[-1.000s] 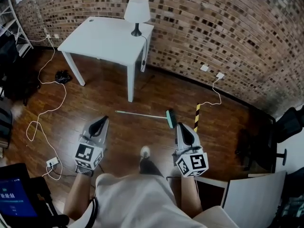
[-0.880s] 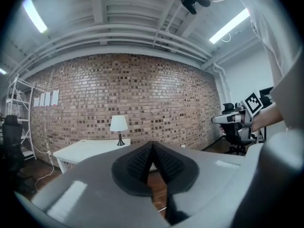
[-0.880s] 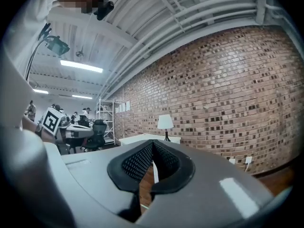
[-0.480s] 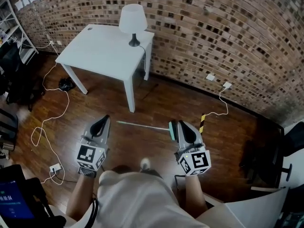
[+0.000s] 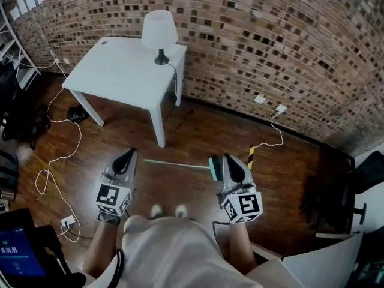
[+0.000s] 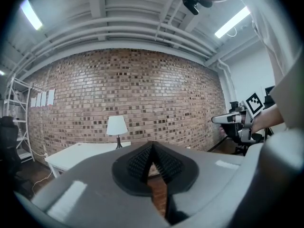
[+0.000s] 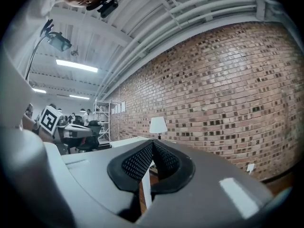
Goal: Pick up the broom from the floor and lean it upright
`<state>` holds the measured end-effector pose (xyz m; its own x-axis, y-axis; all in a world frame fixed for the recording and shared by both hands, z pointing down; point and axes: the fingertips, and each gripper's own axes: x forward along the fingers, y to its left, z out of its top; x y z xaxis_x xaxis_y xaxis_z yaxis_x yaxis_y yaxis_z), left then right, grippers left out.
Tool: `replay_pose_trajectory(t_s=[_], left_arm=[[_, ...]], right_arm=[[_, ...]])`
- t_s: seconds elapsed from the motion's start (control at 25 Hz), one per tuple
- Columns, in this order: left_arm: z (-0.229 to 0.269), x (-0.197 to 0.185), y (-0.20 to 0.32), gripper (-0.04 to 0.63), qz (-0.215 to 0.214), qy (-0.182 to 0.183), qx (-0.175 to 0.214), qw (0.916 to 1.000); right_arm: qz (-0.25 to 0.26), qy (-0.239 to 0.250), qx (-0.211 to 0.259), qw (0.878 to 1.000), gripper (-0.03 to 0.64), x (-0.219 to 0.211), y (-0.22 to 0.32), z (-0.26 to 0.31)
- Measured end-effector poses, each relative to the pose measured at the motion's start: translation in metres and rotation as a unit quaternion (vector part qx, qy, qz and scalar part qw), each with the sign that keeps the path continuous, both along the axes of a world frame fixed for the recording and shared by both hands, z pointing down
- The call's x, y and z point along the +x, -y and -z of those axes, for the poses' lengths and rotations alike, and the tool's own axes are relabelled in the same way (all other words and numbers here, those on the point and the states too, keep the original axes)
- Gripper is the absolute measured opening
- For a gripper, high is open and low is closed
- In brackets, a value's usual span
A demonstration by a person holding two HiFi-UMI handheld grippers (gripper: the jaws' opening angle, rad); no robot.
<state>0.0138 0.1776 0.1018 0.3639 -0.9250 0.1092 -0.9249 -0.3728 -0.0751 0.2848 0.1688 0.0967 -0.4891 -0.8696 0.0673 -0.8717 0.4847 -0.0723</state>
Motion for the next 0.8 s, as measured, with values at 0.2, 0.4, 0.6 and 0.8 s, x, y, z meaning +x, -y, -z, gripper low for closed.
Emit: replay_pose_trajectory(t_s=[0.2,0.4,0.6,0.8], left_arm=[[-0.004,-0.004,0.004,-0.002,0.003,-0.001,-0.007,1.0],[-0.01,-0.013,0.004,-0.002,0.015,0.001,-0.016,0.9998],[-0.012,-0.023,0.003,-0.002,0.045,0.011,-0.023,0.9987],[-0.014,-0.038,0.002,-0.002,0.08,0.009,-0.028,0.9964]], right_arm=[[0.004,-0.007,-0.005,1.0,0.012,-0.001,0.007,-0.002],[0.02,-0.012,-0.006,1.0,0.012,-0.008,0.017,-0.005],[0.059,-0.001,0.0,0.998,0.014,-0.022,0.03,-0.003],[0.12,-0.007,-0.013,0.993,0.014,-0.056,0.049,-0.02]])
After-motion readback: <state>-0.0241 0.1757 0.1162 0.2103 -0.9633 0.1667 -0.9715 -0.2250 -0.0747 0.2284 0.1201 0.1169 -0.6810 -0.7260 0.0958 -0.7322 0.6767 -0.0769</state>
